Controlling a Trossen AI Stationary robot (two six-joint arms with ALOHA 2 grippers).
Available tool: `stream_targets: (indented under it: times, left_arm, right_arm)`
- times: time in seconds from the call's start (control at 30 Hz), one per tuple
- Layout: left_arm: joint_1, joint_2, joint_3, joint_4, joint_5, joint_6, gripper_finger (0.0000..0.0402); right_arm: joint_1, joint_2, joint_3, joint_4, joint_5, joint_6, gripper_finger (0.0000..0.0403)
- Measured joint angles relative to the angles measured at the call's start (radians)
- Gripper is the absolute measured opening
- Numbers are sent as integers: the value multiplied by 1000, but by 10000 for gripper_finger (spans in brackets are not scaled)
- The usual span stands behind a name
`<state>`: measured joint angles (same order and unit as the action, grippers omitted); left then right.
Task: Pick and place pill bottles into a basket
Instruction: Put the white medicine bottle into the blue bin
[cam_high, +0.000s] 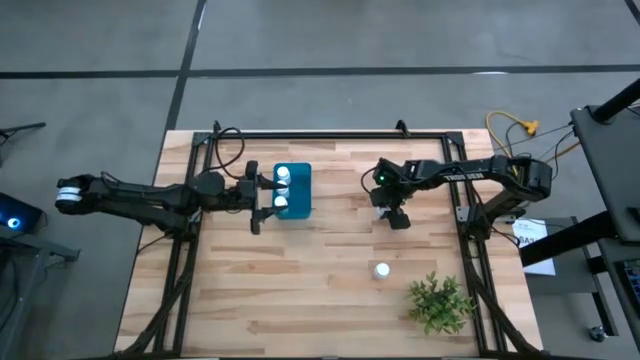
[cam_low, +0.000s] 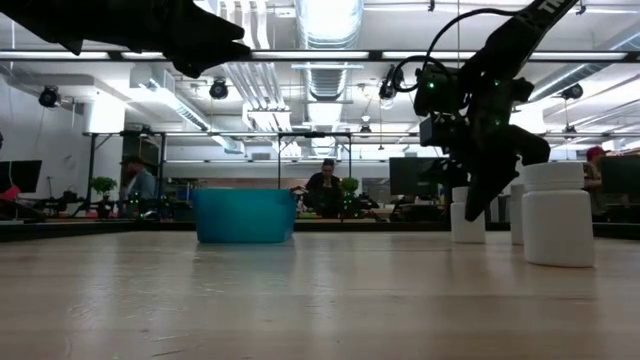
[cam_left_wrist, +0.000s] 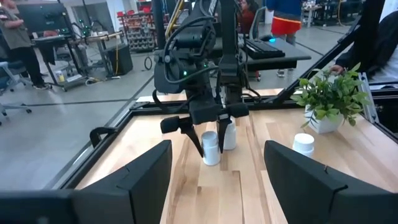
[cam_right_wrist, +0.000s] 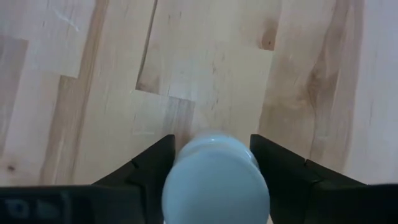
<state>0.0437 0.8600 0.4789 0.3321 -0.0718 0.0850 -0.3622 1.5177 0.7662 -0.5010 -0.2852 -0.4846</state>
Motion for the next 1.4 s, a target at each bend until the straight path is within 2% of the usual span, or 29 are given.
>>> stream_targets:
  times: [0.13,0.33,0.6,0.97,1.4]
  left_arm:
    - [0,-5,0,0,0,0,238]
    - [0,-6,0,5,0,0,238]
    - [0,-12,0,39,0,0,238]
    - [0,-12,0,47,0,0,238]
    - [0,-11,0,49,0,0,238]
  right_arm:
    - [0,-2,0,-7,0,-7,163]
    - [0,0,25,-6,0,-7,163]
    - [0,5,154,1,4,-7,163]
    - [0,95,273,-27,16,-21,163]
    - [0,155,368,20,-3,-42,163]
